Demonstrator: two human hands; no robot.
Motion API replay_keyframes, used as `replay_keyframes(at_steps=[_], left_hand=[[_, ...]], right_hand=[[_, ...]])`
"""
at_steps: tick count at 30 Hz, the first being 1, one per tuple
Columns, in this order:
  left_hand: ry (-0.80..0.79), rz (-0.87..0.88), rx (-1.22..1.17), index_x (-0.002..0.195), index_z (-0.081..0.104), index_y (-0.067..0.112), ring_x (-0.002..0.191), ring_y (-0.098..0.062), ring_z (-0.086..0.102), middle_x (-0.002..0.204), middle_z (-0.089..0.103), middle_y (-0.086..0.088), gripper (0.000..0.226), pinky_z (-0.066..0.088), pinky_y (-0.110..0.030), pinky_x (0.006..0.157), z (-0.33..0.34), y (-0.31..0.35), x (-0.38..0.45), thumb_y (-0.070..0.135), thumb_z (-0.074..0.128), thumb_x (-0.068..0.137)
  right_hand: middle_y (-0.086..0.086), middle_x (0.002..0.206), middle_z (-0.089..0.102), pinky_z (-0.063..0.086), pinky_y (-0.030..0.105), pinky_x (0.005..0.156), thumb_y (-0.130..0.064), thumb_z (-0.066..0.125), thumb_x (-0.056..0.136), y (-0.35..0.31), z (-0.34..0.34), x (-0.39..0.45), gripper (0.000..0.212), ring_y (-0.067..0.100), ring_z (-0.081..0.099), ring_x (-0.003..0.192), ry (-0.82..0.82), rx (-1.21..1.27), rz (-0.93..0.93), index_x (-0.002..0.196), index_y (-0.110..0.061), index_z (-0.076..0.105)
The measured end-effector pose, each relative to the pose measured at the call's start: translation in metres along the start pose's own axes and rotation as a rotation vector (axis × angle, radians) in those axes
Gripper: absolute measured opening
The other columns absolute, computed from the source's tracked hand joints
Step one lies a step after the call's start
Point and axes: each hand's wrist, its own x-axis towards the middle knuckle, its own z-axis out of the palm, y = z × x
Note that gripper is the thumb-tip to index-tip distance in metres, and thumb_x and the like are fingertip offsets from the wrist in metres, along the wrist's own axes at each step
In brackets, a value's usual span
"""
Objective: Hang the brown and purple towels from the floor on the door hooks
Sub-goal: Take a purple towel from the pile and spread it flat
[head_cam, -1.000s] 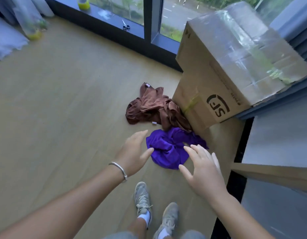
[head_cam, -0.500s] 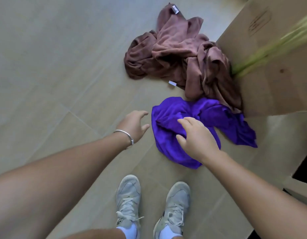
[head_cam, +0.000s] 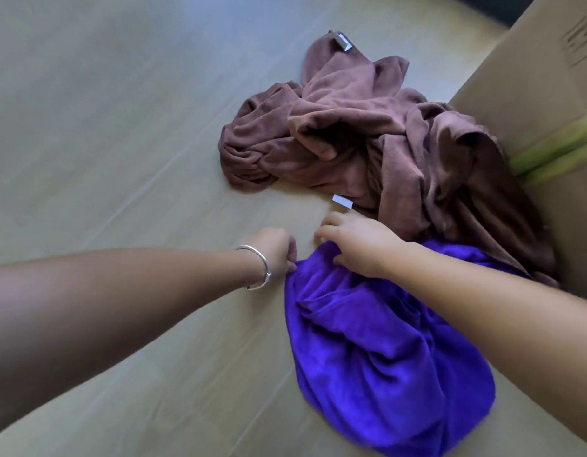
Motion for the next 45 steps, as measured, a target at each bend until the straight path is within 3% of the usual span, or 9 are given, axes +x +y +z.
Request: replay_keyframes(at_steps=[6,11,14,16,19,27,33,38,45], left_hand=[[0.060,-0.008,0.024,0.081,0.055,0.024,0.095,-0.029,0.060,0.100,0.066,-0.007,0.009,0.038,-0.026,0.068,-0.007,0.000,-0.007,0.023,0.061,0.087],[0.292,-0.169,-0.704,0.079,0.046,0.015,0.083,-0.034,0.061,0.083,0.057,-0.017,0.017,0.053,-0.043,0.081,-0.021,-0.015,-0.006,0.009,0.053,0.093],[0.297,-0.148,-1.051,0.081,0.046,0.017,0.064,-0.022,0.057,0.074,0.052,-0.008,0.020,0.058,-0.037,0.063,-0.037,-0.021,-0.004,0.002,0.048,0.095],[0.292,-0.114,-1.088,0.084,0.053,0.017,0.063,-0.015,0.057,0.075,0.056,-0.005,0.020,0.057,-0.027,0.055,-0.047,-0.024,-0.005,0.002,0.046,0.096],[0.321,-0.158,-1.118,0.082,0.060,0.019,0.060,-0.012,0.058,0.075,0.060,-0.004,0.029,0.057,-0.025,0.053,-0.054,-0.037,-0.003,0.002,0.041,0.096],[0.707,-0.469,-1.015,0.091,0.063,0.018,0.067,-0.023,0.051,0.075,0.057,-0.002,0.023,0.039,-0.029,0.064,-0.066,-0.094,0.011,0.008,0.043,0.087],[0.519,-0.003,-0.070,0.115,0.058,0.017,0.103,-0.027,0.056,0.114,0.056,-0.008,0.035,0.047,-0.038,0.091,-0.064,-0.101,-0.010,0.025,0.067,0.082],[0.432,0.551,-0.228,0.125,0.060,0.018,0.093,-0.011,0.058,0.113,0.060,0.000,0.046,0.045,-0.023,0.089,-0.055,-0.035,-0.015,0.030,0.073,0.083],[0.139,0.404,-0.717,0.098,0.069,0.009,0.088,-0.020,0.067,0.097,0.073,-0.012,0.013,0.051,-0.047,0.088,-0.050,0.006,-0.004,0.015,0.069,0.086]], right_hand=[[-0.006,0.098,0.050,0.040,0.029,0.066,-0.026,0.054,0.090,0.006,-0.002,-0.007,0.011,0.020,0.056,0.096,0.023,0.011,0.047,0.094,-0.028,0.064],[-0.002,0.107,0.054,0.046,0.035,0.074,-0.018,0.053,0.088,0.018,0.005,-0.013,0.005,0.023,0.054,0.098,0.156,0.144,0.085,0.088,-0.023,0.055],[-0.002,0.119,0.056,0.048,0.035,0.085,-0.023,0.068,0.082,0.021,-0.003,-0.007,0.035,0.019,0.056,0.095,0.176,0.341,0.139,0.113,-0.021,0.051],[-0.004,0.107,0.060,0.048,0.033,0.086,-0.028,0.074,0.078,0.019,-0.011,-0.001,0.057,0.017,0.056,0.090,0.133,0.428,0.176,0.127,-0.026,0.045],[0.000,0.094,0.058,0.049,0.034,0.079,-0.031,0.069,0.081,0.015,-0.013,0.006,0.043,0.026,0.060,0.092,0.062,0.272,0.181,0.121,-0.029,0.052],[0.009,0.113,0.057,0.048,0.036,0.076,-0.010,0.055,0.074,0.033,-0.020,-0.010,0.053,0.035,0.060,0.099,-0.077,0.046,0.238,0.122,-0.025,0.035],[0.004,0.100,0.070,0.050,0.031,0.079,-0.021,0.074,0.073,0.033,-0.028,-0.013,0.043,0.027,0.065,0.095,0.134,0.291,0.257,0.114,-0.024,0.061],[-0.002,0.085,0.073,0.050,0.036,0.085,-0.015,0.071,0.084,0.018,-0.032,-0.013,0.016,0.014,0.066,0.082,0.204,0.753,0.115,0.089,-0.030,0.073],[-0.002,0.088,0.072,0.050,0.024,0.079,-0.005,0.062,0.090,0.003,-0.035,-0.014,0.019,0.004,0.062,0.080,0.355,1.128,0.025,0.094,-0.021,0.071]])
